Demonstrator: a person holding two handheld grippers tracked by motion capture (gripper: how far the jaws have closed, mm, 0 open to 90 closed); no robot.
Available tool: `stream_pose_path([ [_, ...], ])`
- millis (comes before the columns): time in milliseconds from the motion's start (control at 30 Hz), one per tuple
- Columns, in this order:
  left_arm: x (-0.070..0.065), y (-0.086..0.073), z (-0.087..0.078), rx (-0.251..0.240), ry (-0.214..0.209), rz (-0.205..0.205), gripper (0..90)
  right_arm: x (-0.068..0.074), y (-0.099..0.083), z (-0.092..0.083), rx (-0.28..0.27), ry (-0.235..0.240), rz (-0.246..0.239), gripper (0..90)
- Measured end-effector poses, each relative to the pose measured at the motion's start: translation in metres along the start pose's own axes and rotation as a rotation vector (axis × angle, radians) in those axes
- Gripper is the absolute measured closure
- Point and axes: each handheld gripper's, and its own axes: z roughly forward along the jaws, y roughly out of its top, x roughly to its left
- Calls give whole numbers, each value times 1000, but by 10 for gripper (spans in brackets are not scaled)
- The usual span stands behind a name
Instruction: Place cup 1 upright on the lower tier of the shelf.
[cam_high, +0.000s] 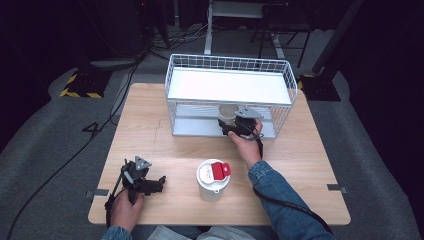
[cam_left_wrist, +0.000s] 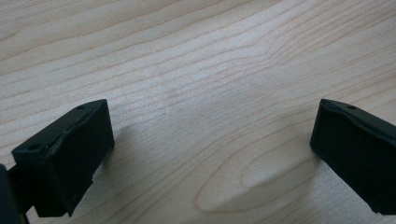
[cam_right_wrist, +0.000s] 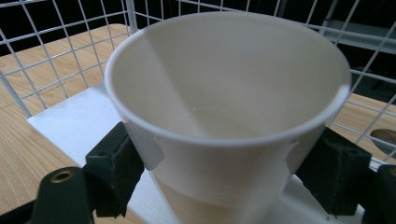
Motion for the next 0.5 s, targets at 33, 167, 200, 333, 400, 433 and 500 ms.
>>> stream_pose_path([
  [33,0,0,0,0,0,-1,1,0,-1,2,0,-1,5,220],
  [167,0,0,0,0,0,0,1,-1,-2,4,3,-4,8,219],
  [200,0,0,0,0,0,-2,1,-1,-3,6,8,-1,14,219],
  [333,0,0,0,-1,-1,0,1,-1,-4,8,10,7,19,219],
  [400,0,0,0,0,0,0,1,-1,-5,9,11,13,21,218],
  [433,0,0,0,0,0,0,1,-1,-5,10,17,16,23,217],
  [500,0,0,0,-1,-1,0,1,-1,-5,10,14,17,24,217],
])
